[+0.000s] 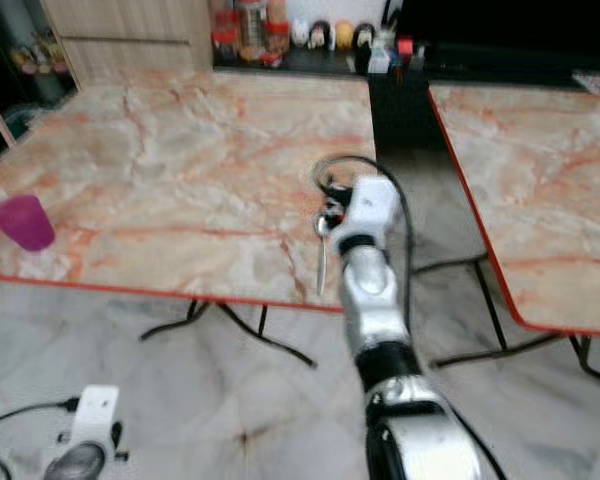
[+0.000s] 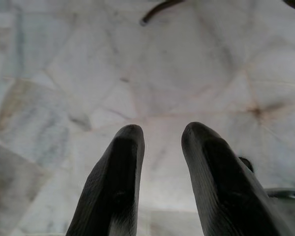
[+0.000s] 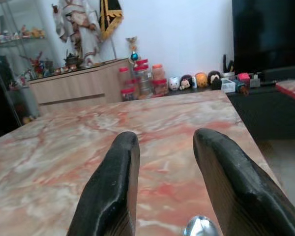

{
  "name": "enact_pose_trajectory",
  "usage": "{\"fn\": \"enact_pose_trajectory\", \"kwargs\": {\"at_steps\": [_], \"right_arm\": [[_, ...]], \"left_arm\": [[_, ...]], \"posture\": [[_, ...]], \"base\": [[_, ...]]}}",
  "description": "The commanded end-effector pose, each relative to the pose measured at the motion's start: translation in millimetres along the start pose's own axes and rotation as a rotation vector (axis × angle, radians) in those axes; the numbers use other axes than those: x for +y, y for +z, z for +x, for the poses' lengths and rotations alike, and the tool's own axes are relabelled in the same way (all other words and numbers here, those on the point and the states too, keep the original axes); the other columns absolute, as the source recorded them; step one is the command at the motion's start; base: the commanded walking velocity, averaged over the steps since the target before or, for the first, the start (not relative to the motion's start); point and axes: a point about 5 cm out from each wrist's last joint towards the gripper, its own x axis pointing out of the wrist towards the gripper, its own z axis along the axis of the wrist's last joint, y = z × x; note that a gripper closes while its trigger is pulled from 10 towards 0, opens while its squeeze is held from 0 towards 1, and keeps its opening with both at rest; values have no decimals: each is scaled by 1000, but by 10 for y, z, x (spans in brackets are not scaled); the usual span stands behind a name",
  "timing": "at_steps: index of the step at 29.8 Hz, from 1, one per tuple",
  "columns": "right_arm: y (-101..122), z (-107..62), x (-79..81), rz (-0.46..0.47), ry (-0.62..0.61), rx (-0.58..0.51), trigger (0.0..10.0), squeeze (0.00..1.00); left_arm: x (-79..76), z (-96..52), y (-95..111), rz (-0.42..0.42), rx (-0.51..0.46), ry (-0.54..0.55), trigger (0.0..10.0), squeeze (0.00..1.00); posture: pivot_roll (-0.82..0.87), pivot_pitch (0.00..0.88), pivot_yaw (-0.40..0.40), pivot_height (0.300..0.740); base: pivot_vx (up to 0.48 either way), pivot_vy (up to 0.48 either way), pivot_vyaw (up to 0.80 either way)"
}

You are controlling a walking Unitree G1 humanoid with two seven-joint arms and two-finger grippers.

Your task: Setting the table

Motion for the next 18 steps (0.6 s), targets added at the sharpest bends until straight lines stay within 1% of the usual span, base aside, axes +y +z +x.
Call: {"fn": "enact_pose_trajectory", "kwargs": {"at_steps": [1, 6, 11, 15, 18], "right_arm": [[16, 1, -130, -11, -36, -2, 10000, 0], [-12, -10, -123, -22, -34, 12, 10000, 0], [-8, -11, -129, -15, -35, 10, 10000, 0], [-4, -8, -146, -18, -38, 10, 10000, 0], [-2, -7, -146, -22, -36, 9, 10000, 0]], "left_arm": [[-69, -6, -17, 0, 10, -21, 10000, 0], [-79, -6, -17, 2, 11, -24, 10000, 0], [-108, -8, -14, -12, 8, -47, 10000, 0], [-119, -9, -9, -29, 3, -44, 10000, 0], [-126, -13, -34, -39, 20, -50, 10000, 0]], "posture": [[53, 92, 15, 740], [52, 97, 11, 740], [55, 102, 7, 740], [55, 106, 4, 740], [53, 108, 3, 740]], "base": [[364, 0, 0], [360, 0, 0], [0, 0, 0], [0, 0, 0], [0, 0, 0]]}}
